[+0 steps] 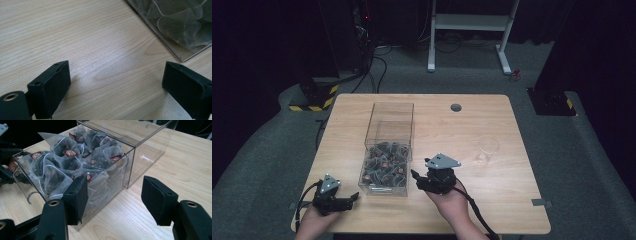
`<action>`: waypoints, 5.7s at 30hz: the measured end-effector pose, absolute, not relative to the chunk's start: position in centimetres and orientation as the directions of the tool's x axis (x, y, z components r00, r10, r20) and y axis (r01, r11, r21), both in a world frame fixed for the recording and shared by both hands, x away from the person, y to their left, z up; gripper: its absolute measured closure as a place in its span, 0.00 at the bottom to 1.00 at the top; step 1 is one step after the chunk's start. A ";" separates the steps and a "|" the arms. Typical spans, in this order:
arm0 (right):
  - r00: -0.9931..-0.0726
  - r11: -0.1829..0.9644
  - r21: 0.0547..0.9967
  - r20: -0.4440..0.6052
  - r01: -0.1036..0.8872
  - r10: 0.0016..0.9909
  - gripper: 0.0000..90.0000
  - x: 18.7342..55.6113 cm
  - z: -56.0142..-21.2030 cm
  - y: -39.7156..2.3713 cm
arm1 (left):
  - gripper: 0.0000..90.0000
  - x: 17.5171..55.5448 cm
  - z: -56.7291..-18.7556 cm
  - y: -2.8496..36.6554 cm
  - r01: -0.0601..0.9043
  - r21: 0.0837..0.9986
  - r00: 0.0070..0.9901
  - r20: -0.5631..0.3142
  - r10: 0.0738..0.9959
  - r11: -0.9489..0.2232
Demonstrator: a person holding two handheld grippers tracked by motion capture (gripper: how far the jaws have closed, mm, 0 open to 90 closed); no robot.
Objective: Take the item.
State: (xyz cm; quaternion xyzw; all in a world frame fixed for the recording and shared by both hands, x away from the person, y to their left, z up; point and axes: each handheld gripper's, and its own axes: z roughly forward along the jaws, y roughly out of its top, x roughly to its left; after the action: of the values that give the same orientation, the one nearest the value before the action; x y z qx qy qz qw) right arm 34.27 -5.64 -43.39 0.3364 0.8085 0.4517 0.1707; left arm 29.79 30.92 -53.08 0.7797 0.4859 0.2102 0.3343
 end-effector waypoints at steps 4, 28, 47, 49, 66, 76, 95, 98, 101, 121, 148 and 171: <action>-0.724 0.370 0.846 0.026 0.384 0.690 0.43 34.3 -43.3 -5.1 | 0.09 29.8 -53.1 30.9 0.618 0.726 0.439 0.002 0.898 -0.304; -0.784 0.399 0.844 0.042 0.360 0.619 0.43 33.7 -43.2 -1.5 | 0.09 29.8 -53.1 30.9 0.618 0.724 0.443 0.000 0.896 -0.306; -0.830 0.460 0.818 0.039 0.347 0.557 0.72 33.0 -44.4 1.0 | 0.09 29.8 -53.1 30.9 0.618 0.724 0.443 0.001 0.896 -0.306; -0.834 0.467 0.814 0.038 0.345 0.550 0.74 33.1 -44.5 1.0 | 0.09 29.8 -53.1 30.9 0.618 0.724 0.444 0.001 0.896 -0.307; -0.838 0.483 0.806 0.028 0.341 0.546 0.99 33.1 -45.2 1.3 | 0.09 29.8 -53.1 30.9 0.619 0.724 0.441 -0.002 0.897 -0.303; -0.842 0.462 0.822 0.039 0.333 0.539 1.00 32.8 -45.0 1.1 | 0.09 29.8 -53.1 30.9 0.620 0.724 0.441 -0.003 0.897 -0.302; -0.830 0.395 0.868 0.035 0.301 0.557 1.00 32.7 -43.0 0.0 | 0.09 29.8 -53.1 30.9 0.617 0.725 0.442 0.001 0.897 -0.305; -0.827 0.387 0.873 0.033 0.297 0.562 1.00 32.8 -42.8 -0.3 | 0.09 29.8 -53.1 30.9 0.618 0.725 0.442 0.001 0.897 -0.305; -0.823 0.375 0.879 0.034 0.294 0.567 1.00 32.8 -42.5 -0.6 | 0.09 29.8 -53.1 30.9 0.616 0.725 0.443 0.003 0.897 -0.307; -0.791 0.324 0.907 0.017 0.270 0.611 1.00 33.1 -40.4 -3.1 | 0.09 29.8 -53.1 30.9 0.619 0.724 0.441 0.001 0.897 -0.305; -0.719 0.291 0.909 0.013 0.298 0.694 1.00 34.1 -40.4 -7.4 | 0.09 29.8 -53.1 30.9 0.618 0.724 0.441 0.004 0.897 -0.307; -0.620 0.274 0.901 -0.007 0.336 0.784 1.00 35.7 -40.3 -12.7 | 0.09 29.8 -53.1 30.9 0.617 0.725 0.442 0.004 0.897 -0.307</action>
State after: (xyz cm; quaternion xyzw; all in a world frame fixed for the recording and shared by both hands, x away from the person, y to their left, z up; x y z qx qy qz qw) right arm 35.71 -12.69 -40.25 0.3671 0.7628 0.4778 0.2347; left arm 29.82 30.89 -53.09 0.7806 0.4849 0.2100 0.3337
